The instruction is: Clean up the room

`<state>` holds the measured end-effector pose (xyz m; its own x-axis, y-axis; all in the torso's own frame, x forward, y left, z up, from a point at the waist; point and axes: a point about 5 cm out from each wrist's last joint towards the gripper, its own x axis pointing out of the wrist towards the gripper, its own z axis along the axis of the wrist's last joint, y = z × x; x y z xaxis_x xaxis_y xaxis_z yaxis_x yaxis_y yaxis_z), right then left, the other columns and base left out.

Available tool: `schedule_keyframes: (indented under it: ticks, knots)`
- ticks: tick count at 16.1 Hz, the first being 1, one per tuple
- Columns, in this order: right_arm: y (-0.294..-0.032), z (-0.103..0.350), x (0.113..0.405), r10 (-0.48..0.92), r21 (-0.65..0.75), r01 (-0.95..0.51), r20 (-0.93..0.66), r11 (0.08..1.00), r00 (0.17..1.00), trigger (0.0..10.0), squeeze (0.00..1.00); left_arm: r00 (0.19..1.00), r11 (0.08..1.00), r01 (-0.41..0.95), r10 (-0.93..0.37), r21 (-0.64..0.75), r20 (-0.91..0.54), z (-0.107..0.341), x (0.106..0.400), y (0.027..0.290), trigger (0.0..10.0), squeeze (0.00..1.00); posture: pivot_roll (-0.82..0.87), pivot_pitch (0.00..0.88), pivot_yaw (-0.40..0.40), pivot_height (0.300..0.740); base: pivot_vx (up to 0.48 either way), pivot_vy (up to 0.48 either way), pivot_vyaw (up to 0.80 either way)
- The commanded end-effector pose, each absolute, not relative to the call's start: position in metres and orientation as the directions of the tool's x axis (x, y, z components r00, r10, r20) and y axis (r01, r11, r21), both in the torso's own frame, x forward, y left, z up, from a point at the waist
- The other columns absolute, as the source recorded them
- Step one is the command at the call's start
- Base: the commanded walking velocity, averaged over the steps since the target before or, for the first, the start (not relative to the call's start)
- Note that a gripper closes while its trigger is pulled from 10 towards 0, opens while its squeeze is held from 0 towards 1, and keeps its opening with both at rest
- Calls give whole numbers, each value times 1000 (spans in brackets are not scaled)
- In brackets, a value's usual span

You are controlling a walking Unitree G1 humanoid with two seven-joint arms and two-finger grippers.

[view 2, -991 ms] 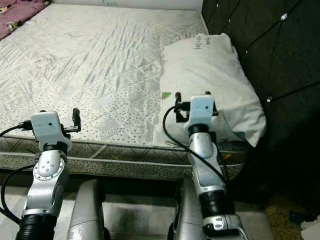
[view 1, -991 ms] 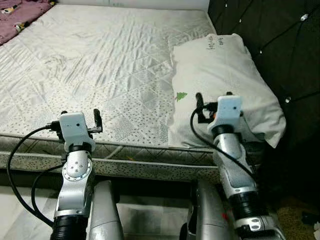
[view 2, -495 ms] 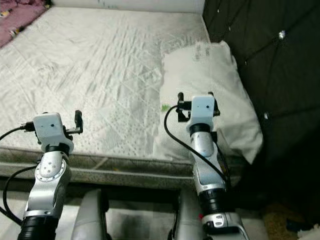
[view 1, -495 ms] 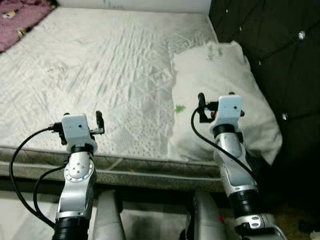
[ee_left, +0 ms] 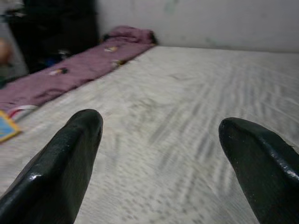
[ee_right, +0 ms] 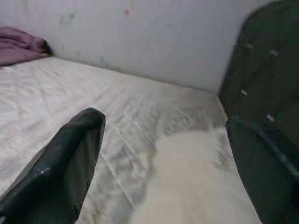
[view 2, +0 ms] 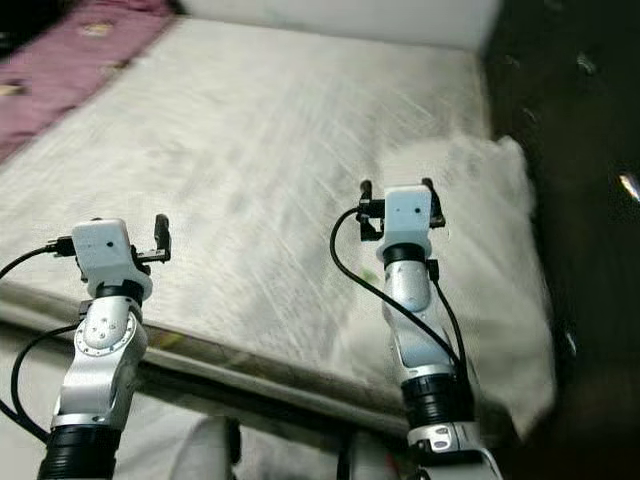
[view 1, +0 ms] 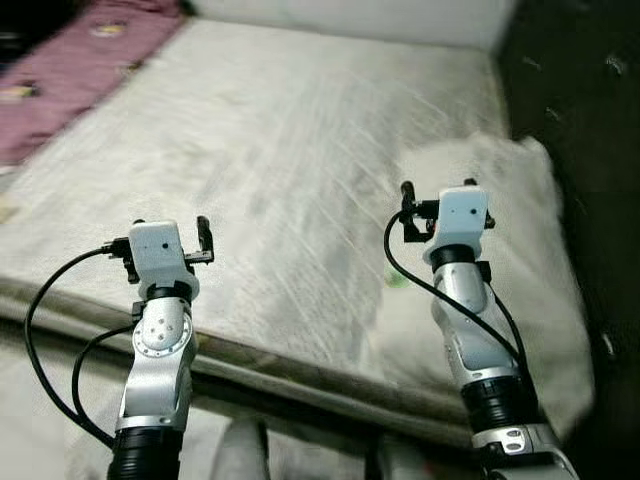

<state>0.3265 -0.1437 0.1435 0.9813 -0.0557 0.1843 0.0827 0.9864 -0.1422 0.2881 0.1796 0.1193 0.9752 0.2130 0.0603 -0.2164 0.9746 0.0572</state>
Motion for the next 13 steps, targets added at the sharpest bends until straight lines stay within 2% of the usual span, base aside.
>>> schedule_keyframes:
  ticks: [1,12,13]
  knots:
    - [-144,147,327,-57,-144,87,198,986,979,10000,0,976,975,-214,210,63,65,123,289,180,10000,0,101,0,4,740,0,0,0]
    - [-143,134,324,-66,-147,88,153,985,986,10000,0,980,979,-197,197,54,19,116,292,173,10000,0,99,0,10,740,0,0,0]
    - [-144,132,325,-74,-130,91,137,987,988,10000,0,982,982,-187,186,40,20,116,292,172,10000,0,99,0,10,740,0,0,-800]
